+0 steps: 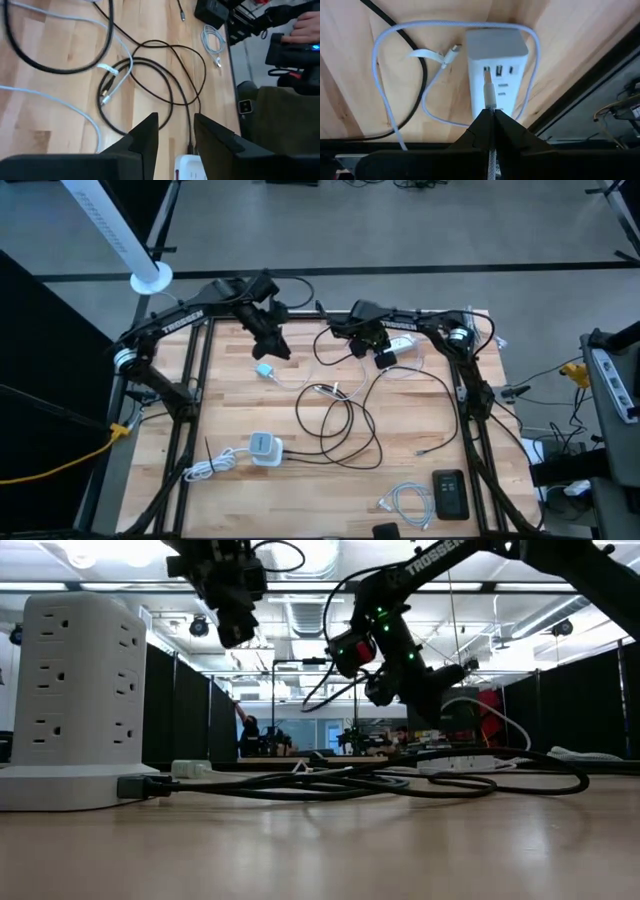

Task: Plug in charger cables
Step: Insert the purple charger cable into the top white outlet extension

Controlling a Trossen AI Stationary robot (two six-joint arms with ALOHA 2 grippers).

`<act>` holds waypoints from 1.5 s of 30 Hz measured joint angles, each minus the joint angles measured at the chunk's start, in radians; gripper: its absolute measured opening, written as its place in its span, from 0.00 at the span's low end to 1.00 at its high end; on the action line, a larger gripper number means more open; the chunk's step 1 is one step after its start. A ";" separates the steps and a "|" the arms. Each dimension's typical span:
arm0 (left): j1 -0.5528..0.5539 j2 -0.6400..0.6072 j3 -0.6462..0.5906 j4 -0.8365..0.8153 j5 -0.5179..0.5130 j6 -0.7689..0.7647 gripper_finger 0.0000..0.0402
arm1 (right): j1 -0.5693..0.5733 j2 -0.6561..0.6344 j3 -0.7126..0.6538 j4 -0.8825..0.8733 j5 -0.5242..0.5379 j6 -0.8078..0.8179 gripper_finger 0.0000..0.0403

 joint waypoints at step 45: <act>-0.002 -0.129 -0.001 -0.026 -0.026 0.025 0.29 | 0.002 -0.005 -0.109 0.136 -0.014 -0.003 0.00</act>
